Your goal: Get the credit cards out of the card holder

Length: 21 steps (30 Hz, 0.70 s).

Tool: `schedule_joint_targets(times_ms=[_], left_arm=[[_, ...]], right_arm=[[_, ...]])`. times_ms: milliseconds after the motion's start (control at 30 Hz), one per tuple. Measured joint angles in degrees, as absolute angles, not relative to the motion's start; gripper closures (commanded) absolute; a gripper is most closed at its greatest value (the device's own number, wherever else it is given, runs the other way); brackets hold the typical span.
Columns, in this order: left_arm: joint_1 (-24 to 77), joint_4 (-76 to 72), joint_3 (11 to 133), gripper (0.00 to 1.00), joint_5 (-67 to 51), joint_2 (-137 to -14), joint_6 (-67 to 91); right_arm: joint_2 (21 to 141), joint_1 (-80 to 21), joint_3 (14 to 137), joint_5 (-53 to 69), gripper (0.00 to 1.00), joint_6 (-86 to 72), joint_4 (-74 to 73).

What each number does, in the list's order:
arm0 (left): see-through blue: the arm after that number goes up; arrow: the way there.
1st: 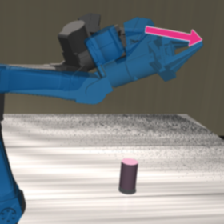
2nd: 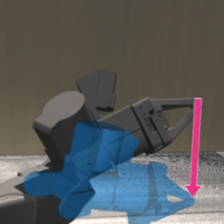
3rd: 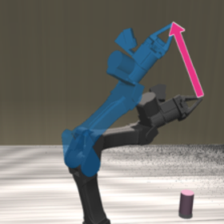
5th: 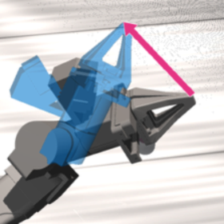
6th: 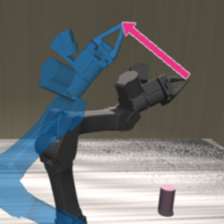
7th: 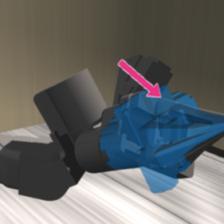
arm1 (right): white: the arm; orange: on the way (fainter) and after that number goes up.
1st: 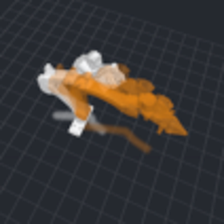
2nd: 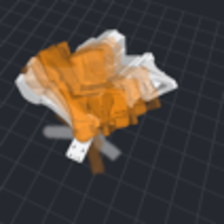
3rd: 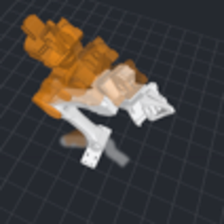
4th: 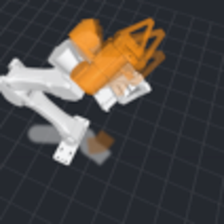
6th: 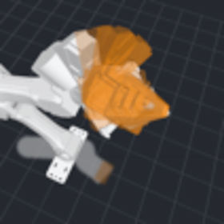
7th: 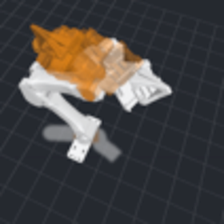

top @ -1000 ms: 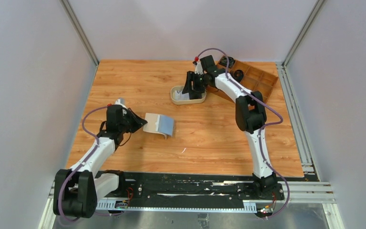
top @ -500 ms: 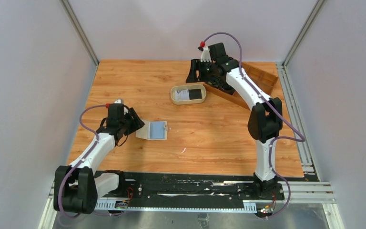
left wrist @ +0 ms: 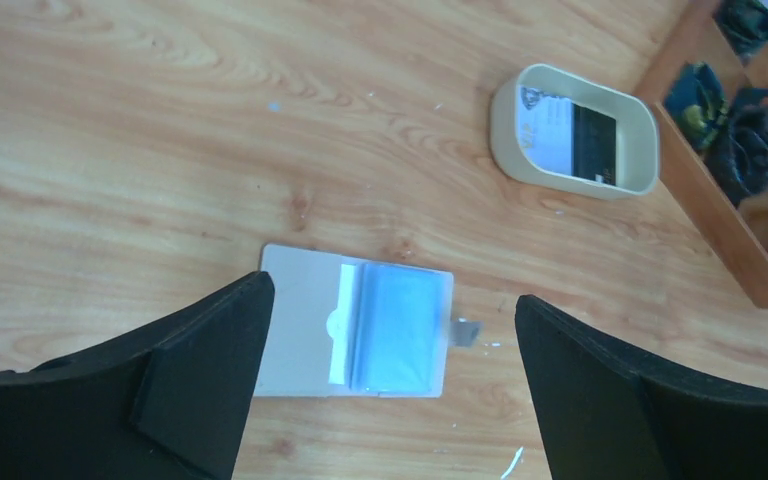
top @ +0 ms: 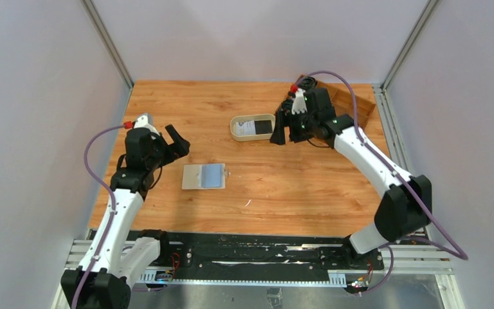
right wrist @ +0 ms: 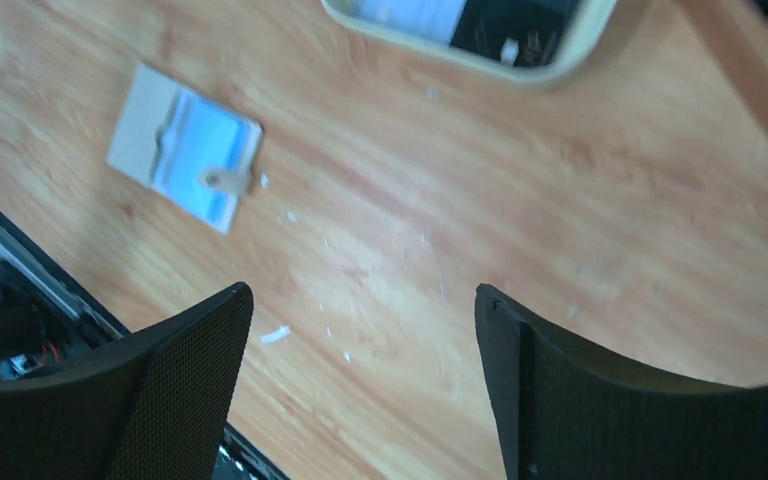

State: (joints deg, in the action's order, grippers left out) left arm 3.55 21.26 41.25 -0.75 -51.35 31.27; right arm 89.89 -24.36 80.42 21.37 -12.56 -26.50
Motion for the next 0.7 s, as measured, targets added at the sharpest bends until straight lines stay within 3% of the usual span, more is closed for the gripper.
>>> schedule_joint_targets(times_ms=[233,700], left_arm=[[3.46,26.85,51.88,0.0,-3.55,-48.95,23.33],[2.37,29.74,53.43,0.0,-3.95,-43.59,18.59]], right_arm=[[77.21,-24.49,60.31,15.51,0.1,-14.33,-23.88],[60.07,-24.49,54.15,1.58,0.09,-16.01,-22.06]])
